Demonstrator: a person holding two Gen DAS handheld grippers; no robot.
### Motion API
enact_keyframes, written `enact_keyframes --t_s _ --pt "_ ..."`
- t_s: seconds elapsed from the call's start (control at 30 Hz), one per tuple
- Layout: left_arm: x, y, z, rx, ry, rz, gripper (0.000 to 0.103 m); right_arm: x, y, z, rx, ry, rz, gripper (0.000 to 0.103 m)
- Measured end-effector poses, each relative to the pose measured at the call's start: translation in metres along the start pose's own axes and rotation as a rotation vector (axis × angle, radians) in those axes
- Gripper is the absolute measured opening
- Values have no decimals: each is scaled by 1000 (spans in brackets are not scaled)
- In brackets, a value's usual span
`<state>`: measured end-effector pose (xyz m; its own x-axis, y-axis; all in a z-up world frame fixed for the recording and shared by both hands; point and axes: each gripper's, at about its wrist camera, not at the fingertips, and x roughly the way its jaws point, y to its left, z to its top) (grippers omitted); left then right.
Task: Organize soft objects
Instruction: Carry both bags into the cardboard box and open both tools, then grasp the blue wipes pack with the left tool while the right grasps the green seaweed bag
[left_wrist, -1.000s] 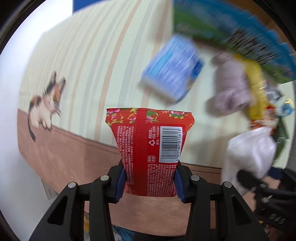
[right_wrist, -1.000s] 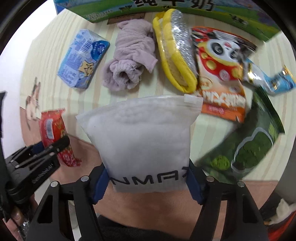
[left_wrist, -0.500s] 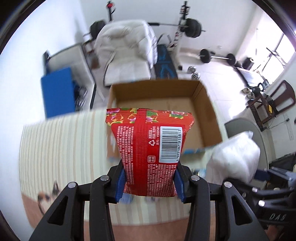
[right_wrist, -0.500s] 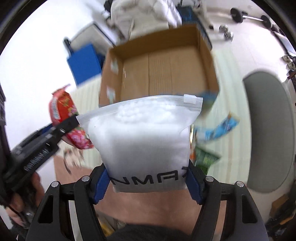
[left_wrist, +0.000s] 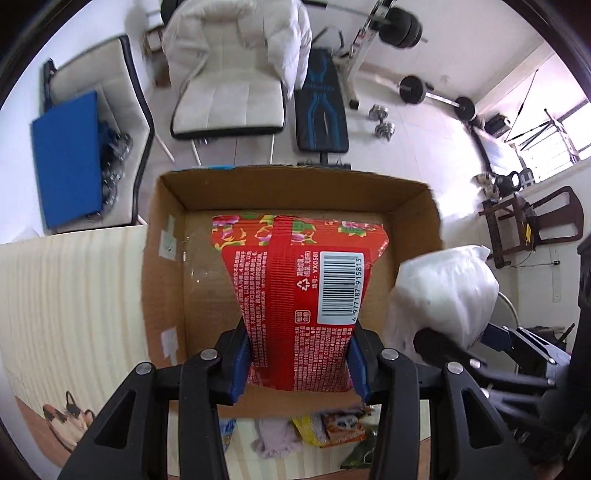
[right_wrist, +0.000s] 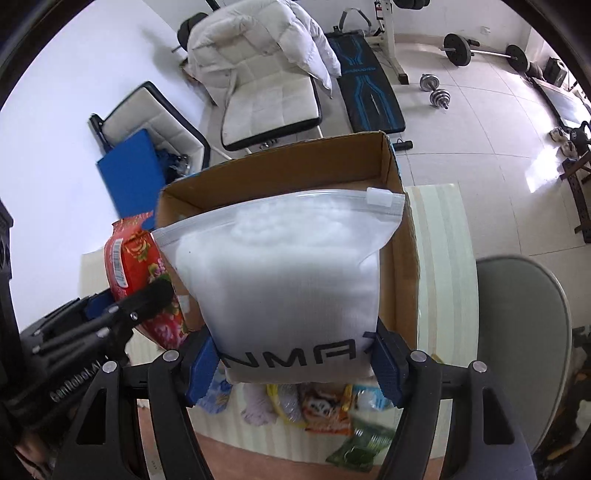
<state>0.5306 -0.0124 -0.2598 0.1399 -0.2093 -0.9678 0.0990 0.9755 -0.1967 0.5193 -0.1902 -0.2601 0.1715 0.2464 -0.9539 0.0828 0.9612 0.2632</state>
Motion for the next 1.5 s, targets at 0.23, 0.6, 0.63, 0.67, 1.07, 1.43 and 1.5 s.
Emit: enact_keyframes --t_s 0.23,0.6,0.63,0.67,1.07,1.43,1.5 --pt "57 17 40 -63 148 -64 41 60 6 27 -55 87 -61 73" --pt "108 3 59 11 258 -19 41 124 3 63 -58 163 -128 74" --pt "111 3 60 17 263 -18 41 127 2 65 -58 165 -130 74" --pt "115 2 62 20 267 -15 42 130 1 68 -56 167 -134 74" --pt "102 9 70 32 196 23 84 149 -10 75 -33 210 -90 83" --pt "20 26 34 2 0 85 99 80 23 46 -117 39 -196 103" --pt "0 27 18 12 -52 117 99 66 29 33 -151 -7 -228 103"
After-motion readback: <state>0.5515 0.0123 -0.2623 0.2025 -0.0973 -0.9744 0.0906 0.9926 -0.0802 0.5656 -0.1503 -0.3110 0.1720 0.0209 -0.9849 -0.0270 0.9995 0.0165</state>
